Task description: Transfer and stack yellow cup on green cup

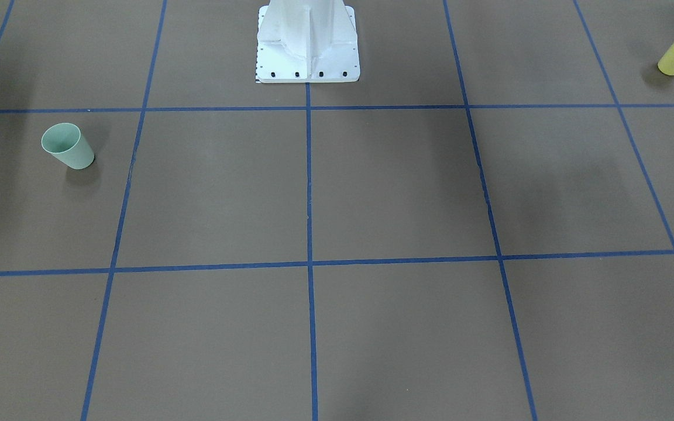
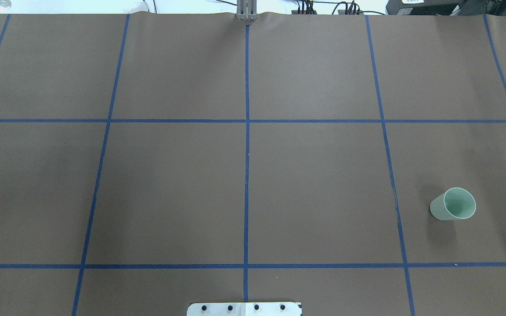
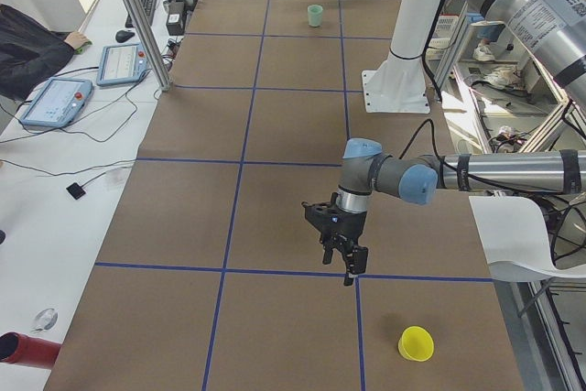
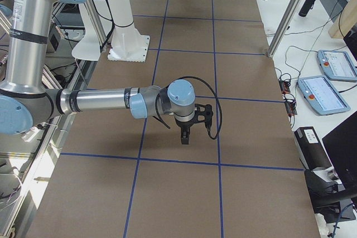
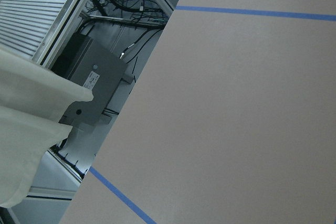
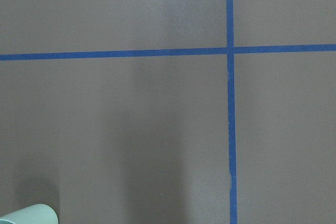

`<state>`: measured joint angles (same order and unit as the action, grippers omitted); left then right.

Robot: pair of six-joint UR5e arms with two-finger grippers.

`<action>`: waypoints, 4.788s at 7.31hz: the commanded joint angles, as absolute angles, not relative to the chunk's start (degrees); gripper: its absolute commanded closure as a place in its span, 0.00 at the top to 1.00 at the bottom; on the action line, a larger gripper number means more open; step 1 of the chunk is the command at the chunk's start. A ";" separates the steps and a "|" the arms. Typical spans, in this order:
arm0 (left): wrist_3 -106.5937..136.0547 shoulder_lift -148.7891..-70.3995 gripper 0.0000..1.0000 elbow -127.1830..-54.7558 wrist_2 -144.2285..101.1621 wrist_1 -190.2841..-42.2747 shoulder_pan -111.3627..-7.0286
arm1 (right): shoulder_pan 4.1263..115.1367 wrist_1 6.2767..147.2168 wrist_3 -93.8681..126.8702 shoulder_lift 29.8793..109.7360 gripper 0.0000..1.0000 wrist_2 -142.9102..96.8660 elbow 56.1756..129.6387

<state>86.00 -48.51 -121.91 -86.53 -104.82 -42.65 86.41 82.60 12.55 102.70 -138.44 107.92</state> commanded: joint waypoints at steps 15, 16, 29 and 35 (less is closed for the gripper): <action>172.08 -62.64 1.00 -99.97 -102.74 -73.21 -1.15 | 86.48 82.62 11.78 104.59 1.00 -138.08 110.39; 172.87 -64.14 1.00 -97.23 -102.74 -74.69 -1.14 | 86.48 82.62 11.78 104.59 1.00 -138.08 110.39; 172.71 -63.54 0.79 -83.06 -101.78 -81.47 0.00 | 86.48 82.62 11.78 104.15 1.00 -138.08 110.48; 159.47 -50.11 0.01 -91.66 -101.34 -85.96 -1.05 | 86.48 82.62 11.86 103.89 1.00 -138.34 110.56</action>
